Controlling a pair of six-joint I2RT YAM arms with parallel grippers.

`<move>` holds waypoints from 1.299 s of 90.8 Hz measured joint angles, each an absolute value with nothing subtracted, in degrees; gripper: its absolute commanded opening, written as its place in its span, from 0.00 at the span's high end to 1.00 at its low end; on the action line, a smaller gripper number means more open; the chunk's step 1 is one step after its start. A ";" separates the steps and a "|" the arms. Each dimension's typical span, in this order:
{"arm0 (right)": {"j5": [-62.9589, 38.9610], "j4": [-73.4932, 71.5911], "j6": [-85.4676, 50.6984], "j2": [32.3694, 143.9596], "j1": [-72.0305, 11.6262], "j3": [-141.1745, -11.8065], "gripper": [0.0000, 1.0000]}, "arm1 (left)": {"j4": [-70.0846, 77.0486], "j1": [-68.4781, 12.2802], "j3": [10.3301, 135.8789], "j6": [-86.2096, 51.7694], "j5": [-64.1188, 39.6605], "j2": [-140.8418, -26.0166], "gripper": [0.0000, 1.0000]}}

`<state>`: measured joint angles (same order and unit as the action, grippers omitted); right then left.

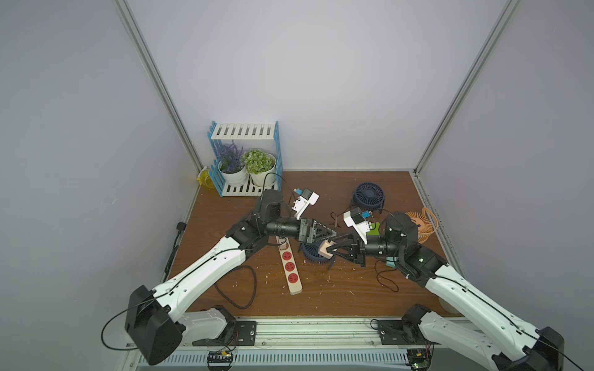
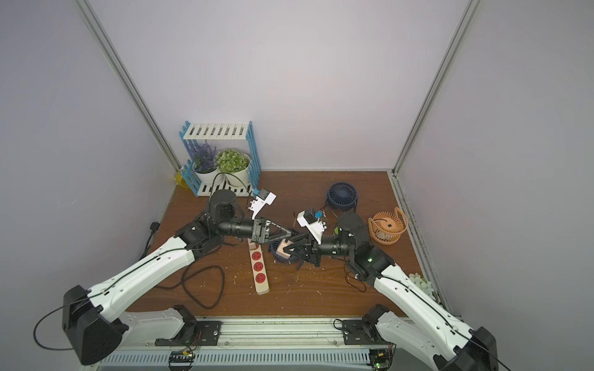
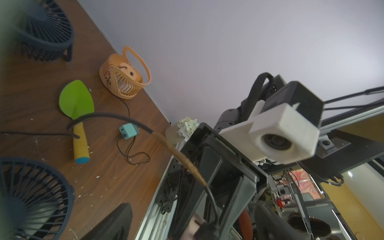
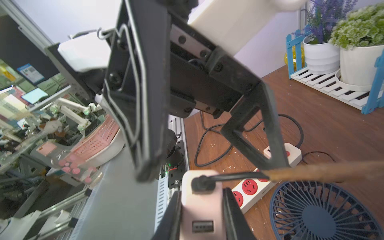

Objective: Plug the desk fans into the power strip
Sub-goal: Pick up the plug from the center of the board.

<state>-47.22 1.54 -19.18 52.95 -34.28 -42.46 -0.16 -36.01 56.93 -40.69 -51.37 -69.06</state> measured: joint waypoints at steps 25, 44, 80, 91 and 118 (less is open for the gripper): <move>-44.88 -19.75 -38.26 58.26 -33.12 -39.22 0.88 | 9.74 -34.79 48.01 -46.11 -50.33 -65.80 0.02; -45.30 -27.55 -47.11 61.89 -32.27 -39.22 0.90 | 16.60 -34.79 45.63 -49.63 -52.77 -65.69 0.07; -47.31 -34.57 -54.81 64.07 -31.11 -39.22 0.91 | 20.21 -34.79 45.04 -51.18 -54.74 -65.08 0.52; -48.49 -34.83 -55.40 64.07 -31.09 -39.22 0.91 | 20.27 -34.79 44.99 -51.18 -54.59 -65.08 0.59; -51.46 -34.61 -57.19 64.07 -30.72 -39.55 0.78 | 20.60 -34.79 44.97 -50.63 -54.35 -65.19 0.85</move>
<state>-51.46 -34.61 -57.19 64.07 -30.72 -39.55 20.60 -34.79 44.97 -50.63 -54.35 -65.19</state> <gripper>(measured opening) 0.226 0.285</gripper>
